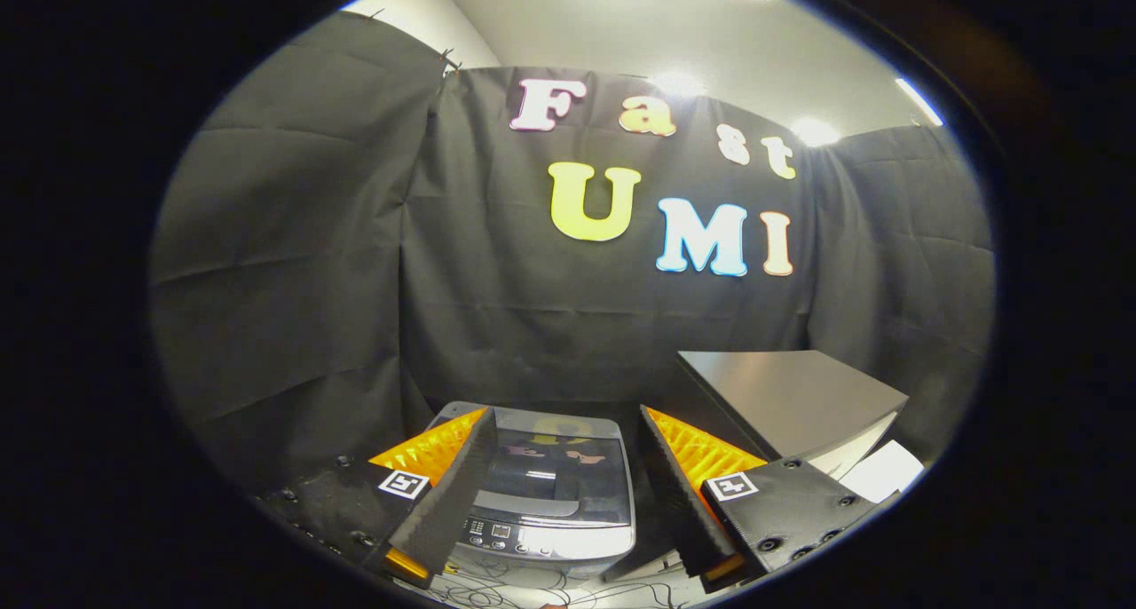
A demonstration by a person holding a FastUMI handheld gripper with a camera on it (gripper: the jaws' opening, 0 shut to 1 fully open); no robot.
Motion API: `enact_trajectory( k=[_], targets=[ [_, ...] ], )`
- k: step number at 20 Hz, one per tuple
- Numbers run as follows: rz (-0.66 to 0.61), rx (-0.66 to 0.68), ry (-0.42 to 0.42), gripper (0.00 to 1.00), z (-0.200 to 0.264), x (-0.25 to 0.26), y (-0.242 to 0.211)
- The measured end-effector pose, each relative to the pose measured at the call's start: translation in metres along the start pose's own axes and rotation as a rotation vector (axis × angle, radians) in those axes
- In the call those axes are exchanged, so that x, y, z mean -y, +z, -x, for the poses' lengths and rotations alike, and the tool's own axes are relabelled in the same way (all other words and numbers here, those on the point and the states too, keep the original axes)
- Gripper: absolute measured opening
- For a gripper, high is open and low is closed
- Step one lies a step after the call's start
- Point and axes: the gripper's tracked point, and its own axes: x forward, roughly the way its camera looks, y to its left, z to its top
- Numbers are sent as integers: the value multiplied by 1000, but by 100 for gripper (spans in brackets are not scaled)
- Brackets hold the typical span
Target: Put the clothes into the washing machine and then close the washing machine lid.
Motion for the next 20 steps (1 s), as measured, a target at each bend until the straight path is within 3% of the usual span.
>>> enact_trajectory(
  k=[9,20],
  targets=[
    [-11,76,7,98,99,37,11],
    [-57,126,54,98,156,42,-2]
  ],
)
